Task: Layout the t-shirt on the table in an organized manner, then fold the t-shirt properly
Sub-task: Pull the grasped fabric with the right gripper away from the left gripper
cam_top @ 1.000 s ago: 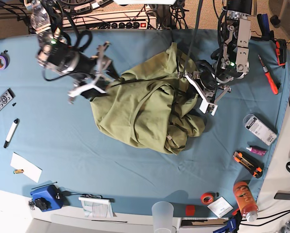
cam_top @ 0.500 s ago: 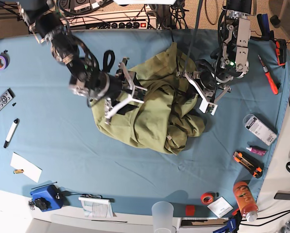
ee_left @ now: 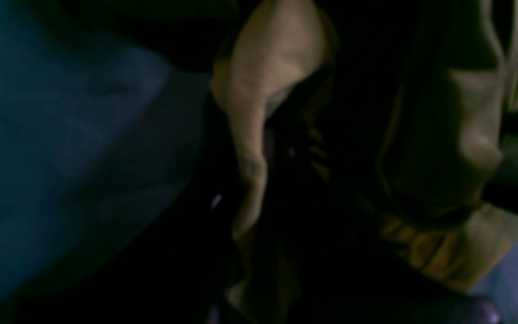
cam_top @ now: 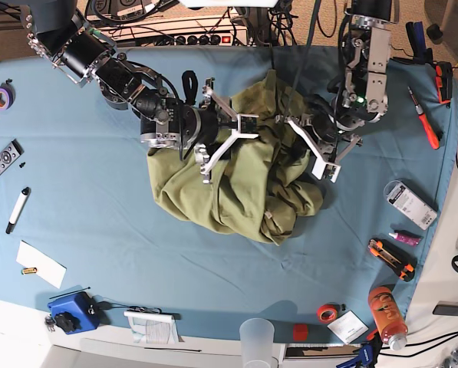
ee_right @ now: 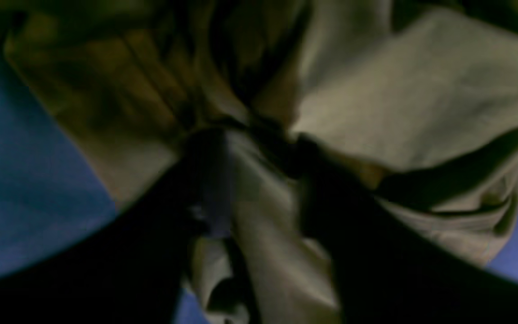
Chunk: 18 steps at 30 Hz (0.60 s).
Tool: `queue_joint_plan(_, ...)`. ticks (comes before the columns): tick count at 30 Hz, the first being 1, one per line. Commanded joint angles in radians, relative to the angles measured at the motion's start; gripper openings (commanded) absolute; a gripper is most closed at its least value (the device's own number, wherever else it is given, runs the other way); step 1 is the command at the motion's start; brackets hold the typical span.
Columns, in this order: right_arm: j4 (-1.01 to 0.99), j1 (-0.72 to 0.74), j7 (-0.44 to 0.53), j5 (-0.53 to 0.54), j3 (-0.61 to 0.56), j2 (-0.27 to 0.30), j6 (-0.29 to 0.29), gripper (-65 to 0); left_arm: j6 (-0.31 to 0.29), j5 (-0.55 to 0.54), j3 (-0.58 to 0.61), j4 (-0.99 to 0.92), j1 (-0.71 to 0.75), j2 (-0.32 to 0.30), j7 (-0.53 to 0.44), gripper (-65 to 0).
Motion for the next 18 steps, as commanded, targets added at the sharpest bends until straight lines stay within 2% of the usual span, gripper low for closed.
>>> queue_joint_plan(1, 0.016, 0.020, 0.017, 0.002, 0.010, 0.002, -0.006, -58.1, 0.010, 0.014, -0.001, 0.005, -0.002, 0.007, 0.009, -65.0)
queue_joint_plan(2, 0.016, 0.020, 0.017, -0.002, 0.012, 0.002, -0.030, -64.2, 0.010, 0.014, -0.001, 0.005, -0.003, 0.011, 0.008, -65.0)
queue_joint_plan(4, 0.016, 0.020, 0.019, -0.010, 0.024, 0.002, -0.097, -65.0, 0.010, 0.014, -0.001, 0.005, -0.002, 0.016, 0.009, -65.0)
queue_joint_plan(8, 0.016, 0.019, 0.021, -0.009, 0.087, 0.002, -0.183, -65.0, 0.010, 0.014, -0.001, 0.005, -0.002, 0.016, 0.009, -65.0)
queue_joint_plan(12, 0.016, 0.019, 0.023, 0.015, 0.195, 0.002, -0.241, -65.0, 0.010, 0.016, -0.001, 0.005, -0.002, 0.015, 0.009, -65.0)
queue_joint_plan(18, 0.016, 0.018, 0.008, 0.103, 0.448, 0.002, -0.284, -65.0, 0.010, 0.053, -0.001, 0.005, -0.002, 0.015, 0.011, -65.0)
